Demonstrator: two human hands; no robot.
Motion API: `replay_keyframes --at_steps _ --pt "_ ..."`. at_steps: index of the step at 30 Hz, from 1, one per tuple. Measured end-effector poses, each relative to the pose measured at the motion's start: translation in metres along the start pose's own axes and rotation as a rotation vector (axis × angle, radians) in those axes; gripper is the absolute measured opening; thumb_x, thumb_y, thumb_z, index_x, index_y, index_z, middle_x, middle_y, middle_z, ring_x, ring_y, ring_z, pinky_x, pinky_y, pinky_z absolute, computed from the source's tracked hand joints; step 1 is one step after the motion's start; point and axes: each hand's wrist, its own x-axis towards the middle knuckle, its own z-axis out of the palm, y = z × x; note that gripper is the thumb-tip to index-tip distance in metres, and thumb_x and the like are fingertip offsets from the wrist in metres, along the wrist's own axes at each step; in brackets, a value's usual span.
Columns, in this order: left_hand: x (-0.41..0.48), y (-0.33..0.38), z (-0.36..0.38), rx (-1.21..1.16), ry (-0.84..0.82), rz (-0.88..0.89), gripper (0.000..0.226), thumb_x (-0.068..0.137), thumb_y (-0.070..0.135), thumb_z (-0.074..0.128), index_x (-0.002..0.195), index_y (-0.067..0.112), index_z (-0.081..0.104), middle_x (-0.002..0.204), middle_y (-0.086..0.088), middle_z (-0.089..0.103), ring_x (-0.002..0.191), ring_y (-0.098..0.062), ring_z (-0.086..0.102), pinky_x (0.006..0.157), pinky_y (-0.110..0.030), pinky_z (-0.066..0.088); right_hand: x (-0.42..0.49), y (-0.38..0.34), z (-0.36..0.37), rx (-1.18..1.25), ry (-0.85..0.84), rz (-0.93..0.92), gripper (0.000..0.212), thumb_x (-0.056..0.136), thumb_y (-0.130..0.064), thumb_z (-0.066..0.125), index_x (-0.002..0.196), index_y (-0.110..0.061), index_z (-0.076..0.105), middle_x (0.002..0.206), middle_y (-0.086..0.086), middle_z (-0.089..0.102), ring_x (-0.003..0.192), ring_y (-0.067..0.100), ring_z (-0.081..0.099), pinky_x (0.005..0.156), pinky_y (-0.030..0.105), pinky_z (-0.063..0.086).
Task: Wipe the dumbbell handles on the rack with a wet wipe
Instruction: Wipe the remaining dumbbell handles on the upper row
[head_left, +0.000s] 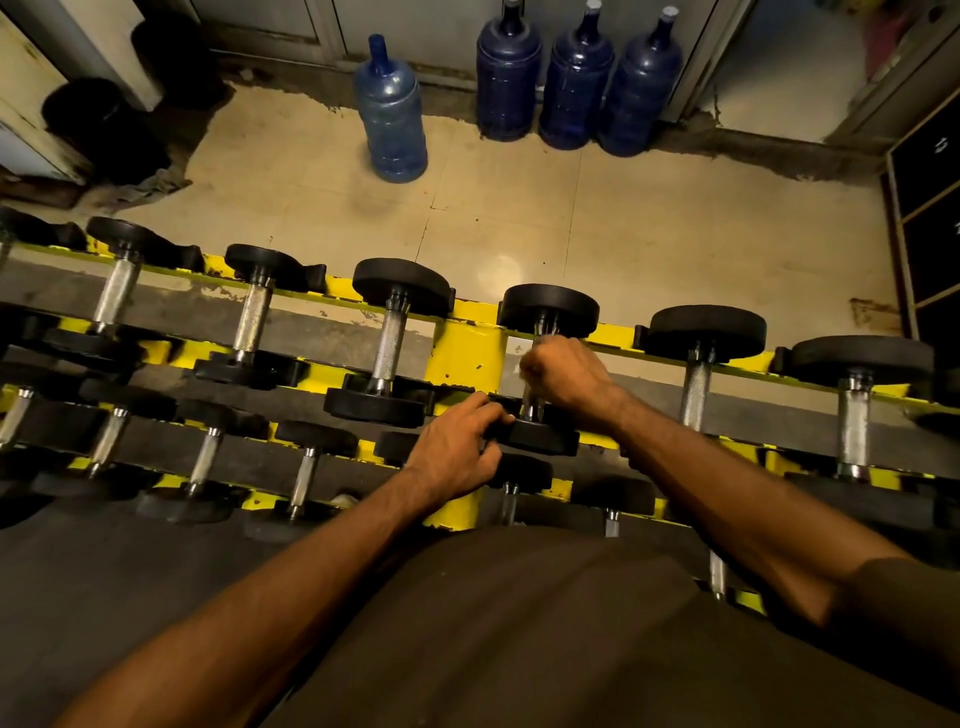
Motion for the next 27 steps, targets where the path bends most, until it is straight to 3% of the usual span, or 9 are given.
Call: replay_keyframes --at_steps 2,6,9,13,16,18,23,25,27 --pt "0.000 -0.001 0.000 0.004 0.002 0.001 0.033 0.087 0.016 0.063 0.120 0.017 0.064 0.116 0.004 0.055 0.100 -0.015 0.057 0.083 -0.039 0.056 0.008 -0.011 -0.002 -0.129 0.032 0.024 0.017 0.093 -0.021 0.066 0.105 -0.010 0.070 0.111 0.010 0.062 0.094 0.024 0.064 0.078 0.033 0.051" --pt "-0.001 -0.002 0.000 0.017 -0.007 0.007 0.034 0.085 0.017 0.062 0.119 0.018 0.065 0.116 0.003 0.056 0.101 -0.018 0.058 0.081 -0.040 0.056 0.015 -0.043 -0.003 -0.319 -0.298 -0.120 0.022 0.094 -0.025 0.064 0.109 -0.010 0.064 0.105 0.009 0.064 0.095 0.024 0.063 0.078 0.036 0.052" --pt "-0.002 -0.001 0.001 0.001 -0.014 -0.001 0.036 0.087 0.017 0.061 0.123 0.018 0.064 0.118 0.003 0.055 0.103 -0.017 0.057 0.083 -0.038 0.056 0.021 -0.039 -0.017 -0.281 -0.255 -0.057 0.016 0.093 -0.016 0.065 0.106 -0.007 0.064 0.102 0.010 0.065 0.088 0.025 0.061 0.076 0.035 0.050" --pt "-0.004 -0.001 0.001 -0.015 -0.010 -0.012 0.037 0.089 0.018 0.062 0.126 0.018 0.063 0.119 0.005 0.053 0.100 -0.013 0.056 0.083 -0.034 0.055 0.005 -0.008 -0.009 -0.016 0.093 0.160 0.010 0.092 -0.013 0.064 0.100 -0.008 0.068 0.099 0.010 0.064 0.085 0.025 0.063 0.066 0.031 0.046" --pt "-0.005 0.000 0.001 -0.023 -0.015 -0.019 0.038 0.090 0.017 0.063 0.127 0.017 0.062 0.121 0.003 0.054 0.098 -0.011 0.054 0.084 -0.034 0.056 -0.023 0.002 0.017 0.224 0.037 0.211 0.008 0.093 -0.015 0.062 0.087 -0.017 0.057 0.083 0.000 0.057 0.074 0.016 0.056 0.057 0.021 0.037" --pt "-0.004 0.000 0.001 -0.030 -0.010 -0.023 0.037 0.090 0.017 0.063 0.127 0.017 0.061 0.122 0.003 0.053 0.095 -0.009 0.052 0.084 -0.034 0.056 -0.028 0.010 0.029 0.495 0.014 0.314 0.016 0.090 -0.012 0.067 0.080 -0.018 0.056 0.081 0.000 0.060 0.075 0.016 0.059 0.058 0.022 0.043" --pt "-0.007 -0.003 0.003 -0.034 -0.027 -0.022 0.038 0.091 0.019 0.062 0.129 0.019 0.060 0.123 0.006 0.051 0.092 -0.009 0.053 0.083 -0.036 0.058 -0.009 0.023 0.033 1.263 0.329 0.719 0.011 0.088 -0.002 0.069 0.090 -0.012 0.067 0.102 0.011 0.069 0.087 0.021 0.070 0.071 0.032 0.062" --pt "-0.006 -0.004 0.002 -0.044 -0.040 -0.025 0.040 0.090 0.020 0.062 0.131 0.020 0.059 0.124 0.006 0.051 0.097 -0.012 0.056 0.084 -0.038 0.058 -0.009 0.028 0.032 1.325 0.215 0.779 0.011 0.088 0.002 0.067 0.087 -0.010 0.068 0.104 0.014 0.068 0.089 0.024 0.070 0.070 0.033 0.061" --pt "-0.005 -0.005 0.000 -0.055 -0.050 -0.031 0.042 0.090 0.021 0.063 0.131 0.021 0.059 0.126 0.006 0.051 0.104 -0.014 0.057 0.087 -0.038 0.058 -0.014 0.035 0.031 1.253 -0.085 0.781 0.008 0.087 0.001 0.066 0.086 -0.005 0.070 0.103 0.016 0.068 0.091 0.027 0.070 0.071 0.033 0.061"
